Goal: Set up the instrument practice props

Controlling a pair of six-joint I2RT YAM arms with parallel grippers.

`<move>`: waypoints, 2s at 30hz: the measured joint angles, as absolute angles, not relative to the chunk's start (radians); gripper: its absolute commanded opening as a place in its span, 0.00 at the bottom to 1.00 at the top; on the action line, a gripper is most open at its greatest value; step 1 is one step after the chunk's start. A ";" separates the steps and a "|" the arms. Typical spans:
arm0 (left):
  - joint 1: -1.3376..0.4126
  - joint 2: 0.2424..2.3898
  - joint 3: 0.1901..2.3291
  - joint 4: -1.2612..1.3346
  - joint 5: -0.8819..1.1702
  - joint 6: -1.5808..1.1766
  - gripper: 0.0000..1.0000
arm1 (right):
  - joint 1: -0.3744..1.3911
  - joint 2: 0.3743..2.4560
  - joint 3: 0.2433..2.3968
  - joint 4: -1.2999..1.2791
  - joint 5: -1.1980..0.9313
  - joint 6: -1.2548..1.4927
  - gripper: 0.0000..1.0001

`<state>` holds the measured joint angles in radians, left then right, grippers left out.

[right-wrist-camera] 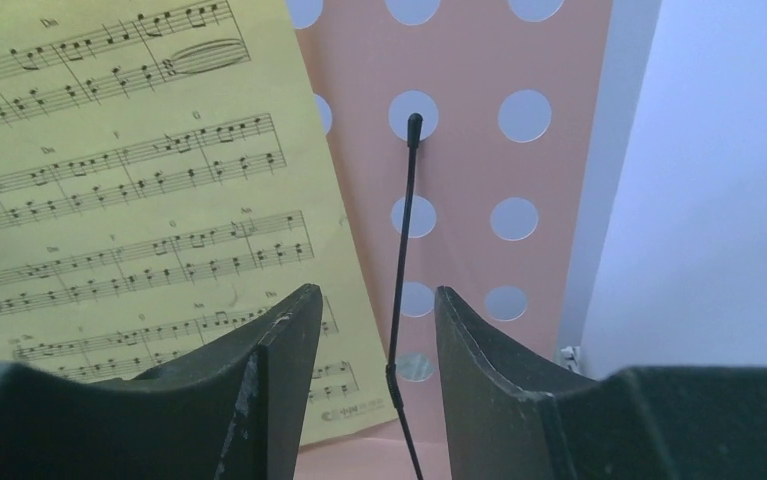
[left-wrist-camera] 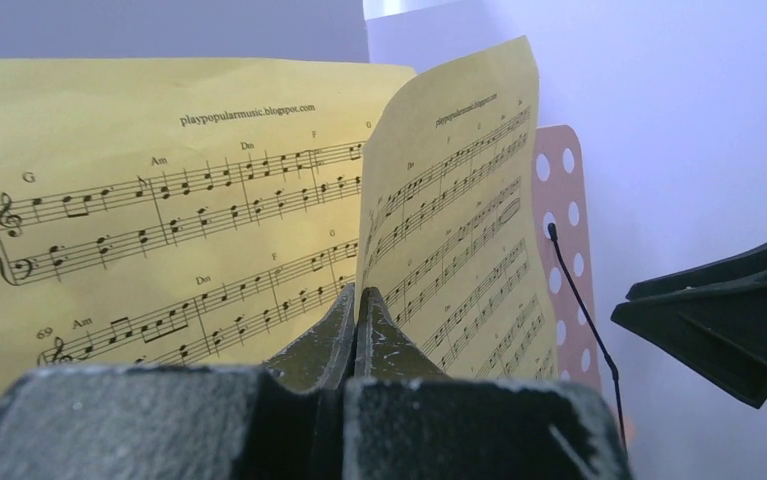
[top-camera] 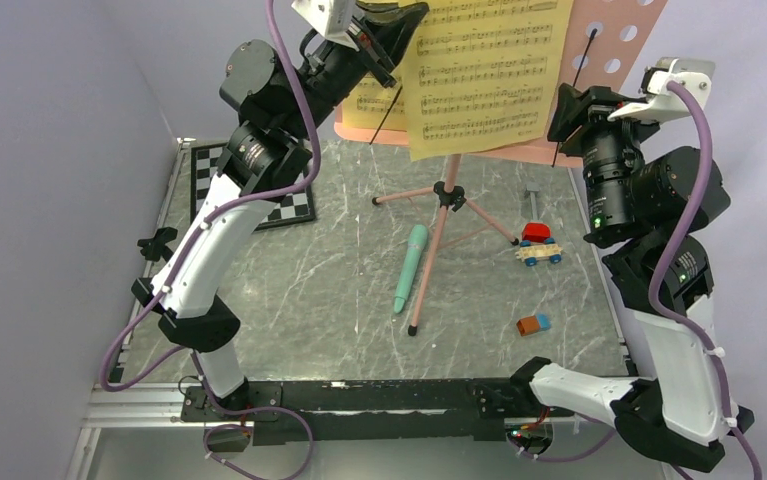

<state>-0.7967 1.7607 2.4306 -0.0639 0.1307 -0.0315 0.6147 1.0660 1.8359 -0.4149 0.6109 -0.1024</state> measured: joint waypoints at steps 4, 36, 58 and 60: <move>-0.798 1.761 2.436 -0.060 0.107 0.003 0.00 | 0.598 1.070 1.827 -0.400 0.620 -0.115 0.49; -0.809 1.761 2.416 -0.022 0.108 0.050 0.00 | 0.385 1.061 1.699 -0.334 0.354 -0.045 0.06; -0.836 1.866 2.437 0.061 0.109 0.043 0.00 | 0.380 0.945 1.541 -0.201 0.226 -0.088 0.02; -0.837 1.872 2.445 0.077 0.114 0.041 0.00 | 0.380 0.945 1.540 -0.201 0.221 -0.088 0.01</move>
<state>-0.8371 1.8717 2.4451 0.0769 0.1143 0.0406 0.3798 0.9447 1.5402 -0.2008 0.2211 -0.0879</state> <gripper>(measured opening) 0.009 0.058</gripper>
